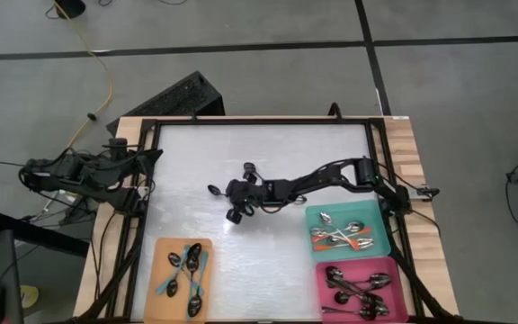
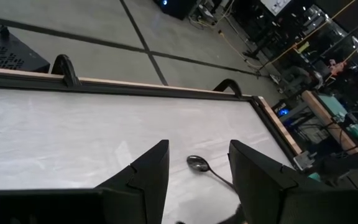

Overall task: Sort silverware by color (type)
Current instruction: Put the blue spoon into the orange bin

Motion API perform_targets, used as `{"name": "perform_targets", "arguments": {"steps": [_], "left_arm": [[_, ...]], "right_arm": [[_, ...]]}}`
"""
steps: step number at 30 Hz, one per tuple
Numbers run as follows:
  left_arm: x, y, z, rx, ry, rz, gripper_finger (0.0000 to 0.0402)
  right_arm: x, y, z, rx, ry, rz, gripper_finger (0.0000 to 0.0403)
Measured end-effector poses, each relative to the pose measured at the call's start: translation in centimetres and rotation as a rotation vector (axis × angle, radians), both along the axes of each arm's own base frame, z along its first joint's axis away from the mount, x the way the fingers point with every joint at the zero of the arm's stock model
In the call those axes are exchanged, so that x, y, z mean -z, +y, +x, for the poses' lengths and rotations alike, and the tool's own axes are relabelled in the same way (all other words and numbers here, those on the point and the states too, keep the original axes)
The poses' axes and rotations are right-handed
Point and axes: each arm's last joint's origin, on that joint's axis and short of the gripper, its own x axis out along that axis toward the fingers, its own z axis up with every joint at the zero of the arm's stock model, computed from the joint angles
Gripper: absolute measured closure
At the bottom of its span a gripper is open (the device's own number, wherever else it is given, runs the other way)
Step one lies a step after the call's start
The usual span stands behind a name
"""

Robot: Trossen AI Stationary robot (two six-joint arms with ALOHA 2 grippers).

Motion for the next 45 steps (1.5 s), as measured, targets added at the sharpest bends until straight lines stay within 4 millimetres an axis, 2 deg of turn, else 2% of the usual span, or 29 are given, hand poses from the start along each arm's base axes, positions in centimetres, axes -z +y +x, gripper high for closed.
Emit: {"name": "perform_targets", "arguments": {"steps": [7,13,17,28,36,45], "left_arm": [[0.0,0.0,0.0,-0.004,-0.009,-0.009,0.0251],[0.0,0.0,0.0,-0.007,-0.014,-0.015,0.0251],[0.0,0.0,0.0,-0.008,-0.015,-0.015,0.0251],[0.0,0.0,0.0,-0.006,-0.028,-0.036,0.0251],[0.0,-0.1,0.0,0.004,-0.027,-0.043,0.0251],[0.0,-0.1,0.0,0.004,-0.026,-0.042,0.0251]], "right_arm": [[-1.1,2.6,0.6,-0.081,-0.108,-0.052,0.0398],[-2.4,4.7,1.1,-0.215,-0.232,-0.091,0.0398],[-4.5,6.0,2.0,-0.278,-0.295,-0.118,0.0398],[-12.1,9.9,3.7,-0.526,-0.519,-0.218,0.0398],[-15.0,10.1,3.9,-0.603,-0.702,-0.227,0.0398],[-16.6,9.9,3.6,-0.662,-0.891,-0.237,0.0398]]}}
